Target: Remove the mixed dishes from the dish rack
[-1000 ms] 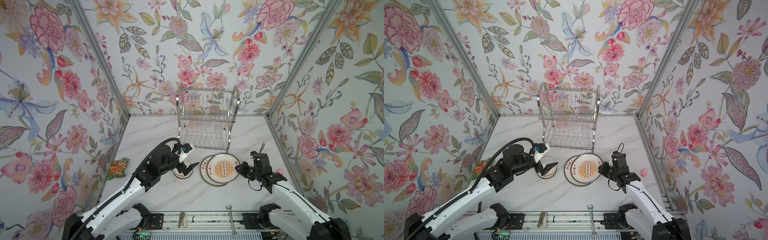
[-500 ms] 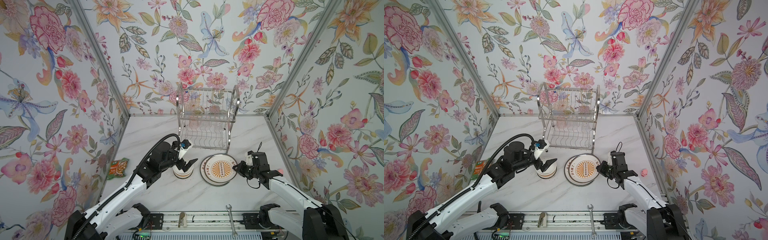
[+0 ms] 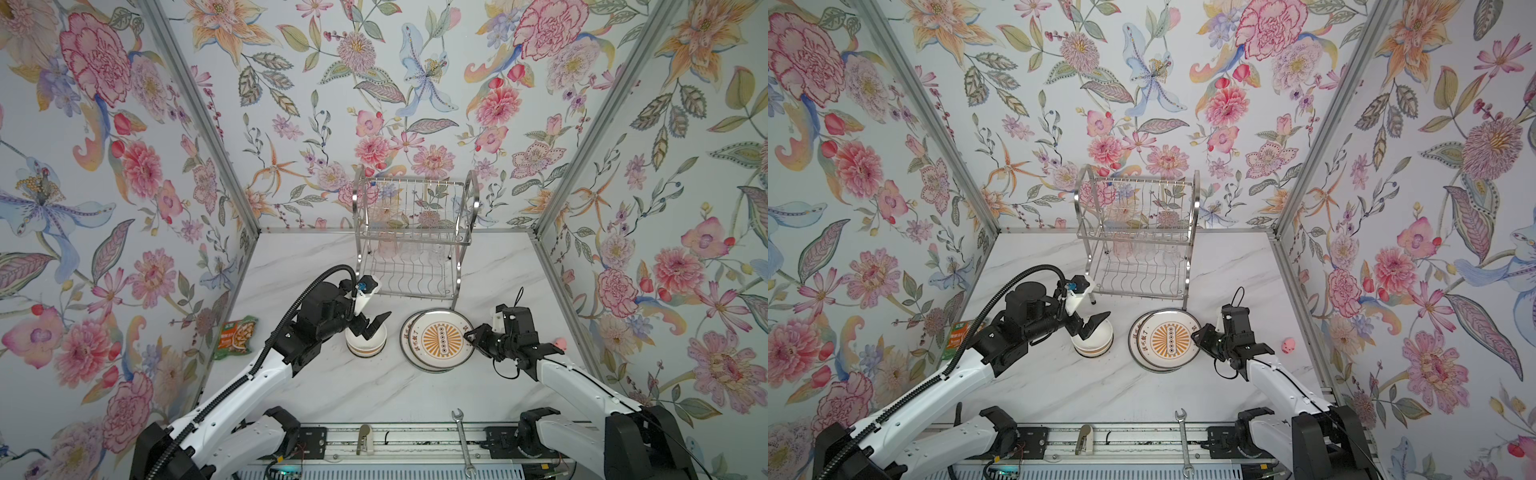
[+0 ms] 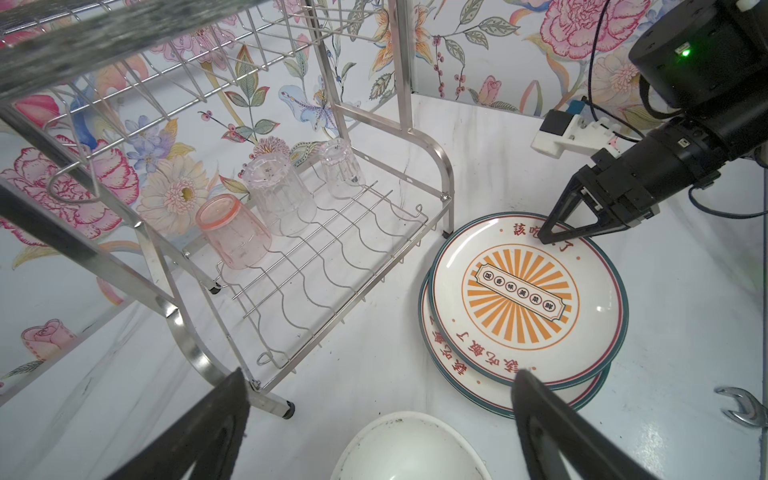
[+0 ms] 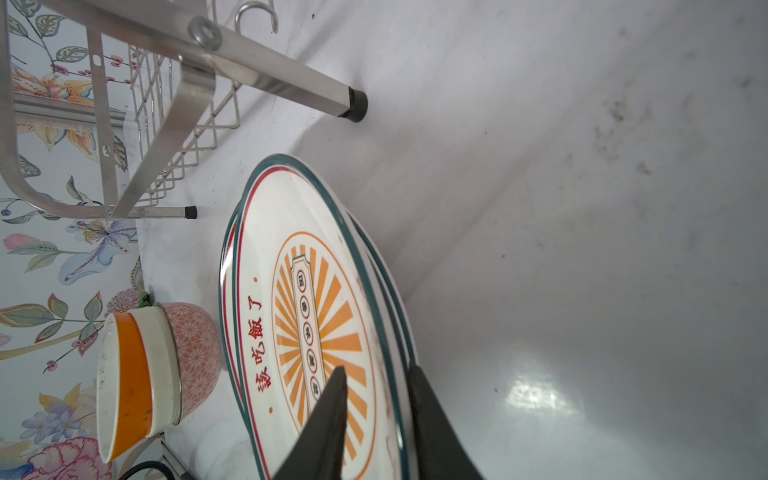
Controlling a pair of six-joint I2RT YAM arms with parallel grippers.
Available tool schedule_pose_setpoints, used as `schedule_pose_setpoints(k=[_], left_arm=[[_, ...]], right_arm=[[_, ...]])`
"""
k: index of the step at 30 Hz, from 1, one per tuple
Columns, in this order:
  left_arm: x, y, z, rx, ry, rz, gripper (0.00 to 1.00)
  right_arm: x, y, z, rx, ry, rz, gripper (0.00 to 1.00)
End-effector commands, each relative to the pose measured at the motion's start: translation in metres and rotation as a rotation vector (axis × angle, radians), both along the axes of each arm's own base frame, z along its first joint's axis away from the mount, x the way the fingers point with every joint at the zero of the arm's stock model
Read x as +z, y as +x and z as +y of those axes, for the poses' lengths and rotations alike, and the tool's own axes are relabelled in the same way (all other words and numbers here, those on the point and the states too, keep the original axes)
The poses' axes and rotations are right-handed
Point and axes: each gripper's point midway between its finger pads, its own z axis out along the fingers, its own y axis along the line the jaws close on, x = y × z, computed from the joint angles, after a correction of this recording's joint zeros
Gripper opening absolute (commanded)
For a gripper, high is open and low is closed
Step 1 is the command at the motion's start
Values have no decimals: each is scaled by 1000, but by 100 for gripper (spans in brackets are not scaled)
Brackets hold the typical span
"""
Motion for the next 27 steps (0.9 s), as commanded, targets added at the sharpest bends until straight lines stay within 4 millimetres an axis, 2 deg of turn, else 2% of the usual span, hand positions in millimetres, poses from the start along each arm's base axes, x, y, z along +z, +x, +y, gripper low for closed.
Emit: schedule_pose_setpoints(k=[1, 6, 12, 17, 21, 27], left_arm=[[19, 10, 10, 60, -32, -49, 99], [26, 15, 21, 111, -48, -71, 99], [25, 20, 29, 141, -43, -60, 99], [24, 29, 37, 188, -57, -51, 99], [22, 46, 47, 269, -56, -35, 99], [23, 78, 70, 404, -102, 38, 99]], right_arm=[[5, 8, 4, 5, -15, -17, 31], [2, 8, 14, 31, -60, 10, 40], [-1, 8, 20, 31, -92, 12, 47], [0, 8, 15, 43, -144, 14, 51], [14, 11, 13, 60, -167, -41, 64], [54, 13, 6, 70, -232, -226, 83]])
